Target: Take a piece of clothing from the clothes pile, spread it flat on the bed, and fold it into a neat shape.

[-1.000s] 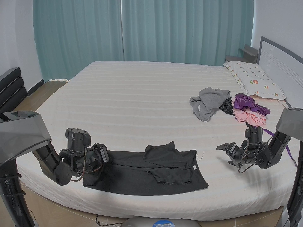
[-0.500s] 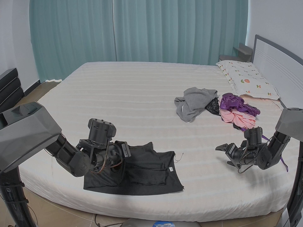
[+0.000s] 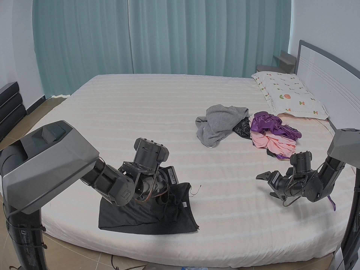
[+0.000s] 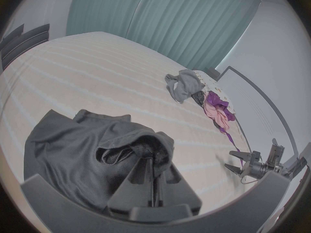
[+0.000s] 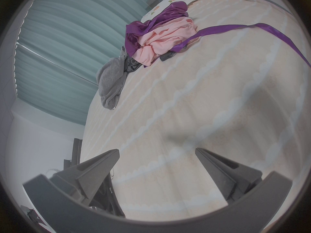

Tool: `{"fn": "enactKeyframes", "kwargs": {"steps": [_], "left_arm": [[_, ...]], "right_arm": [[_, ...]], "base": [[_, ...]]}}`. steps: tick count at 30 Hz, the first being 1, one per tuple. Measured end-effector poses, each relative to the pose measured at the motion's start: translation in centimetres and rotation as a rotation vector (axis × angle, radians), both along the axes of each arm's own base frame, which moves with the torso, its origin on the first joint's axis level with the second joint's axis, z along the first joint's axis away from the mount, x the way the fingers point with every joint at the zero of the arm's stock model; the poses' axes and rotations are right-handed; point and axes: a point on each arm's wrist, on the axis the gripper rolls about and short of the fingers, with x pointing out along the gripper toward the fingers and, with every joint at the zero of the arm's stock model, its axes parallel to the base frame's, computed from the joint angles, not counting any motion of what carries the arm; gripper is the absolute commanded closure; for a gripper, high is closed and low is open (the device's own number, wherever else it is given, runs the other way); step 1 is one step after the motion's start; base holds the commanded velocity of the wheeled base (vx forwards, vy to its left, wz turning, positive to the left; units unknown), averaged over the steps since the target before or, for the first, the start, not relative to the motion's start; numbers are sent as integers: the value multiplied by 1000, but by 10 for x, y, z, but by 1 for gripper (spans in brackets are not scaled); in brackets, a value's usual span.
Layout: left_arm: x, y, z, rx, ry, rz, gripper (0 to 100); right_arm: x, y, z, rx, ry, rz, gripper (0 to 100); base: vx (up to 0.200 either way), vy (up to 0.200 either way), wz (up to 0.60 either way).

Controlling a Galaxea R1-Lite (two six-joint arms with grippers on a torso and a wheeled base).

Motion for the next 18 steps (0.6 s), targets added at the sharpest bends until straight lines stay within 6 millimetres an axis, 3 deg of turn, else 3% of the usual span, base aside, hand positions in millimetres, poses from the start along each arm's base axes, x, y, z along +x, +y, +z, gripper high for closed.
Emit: {"fn": "enactKeyframes", "kwargs": {"steps": [12,18], "left_arm": [[-5,-3,-10,12,43,1,0],[-15,8,3,-48,56,55,0]], "right_arm": [[-1,1,1,0,-1,5,0],[-3,2,2,0,-1,7,0]], "base": [[0,0,0],[0,0,0]]}}
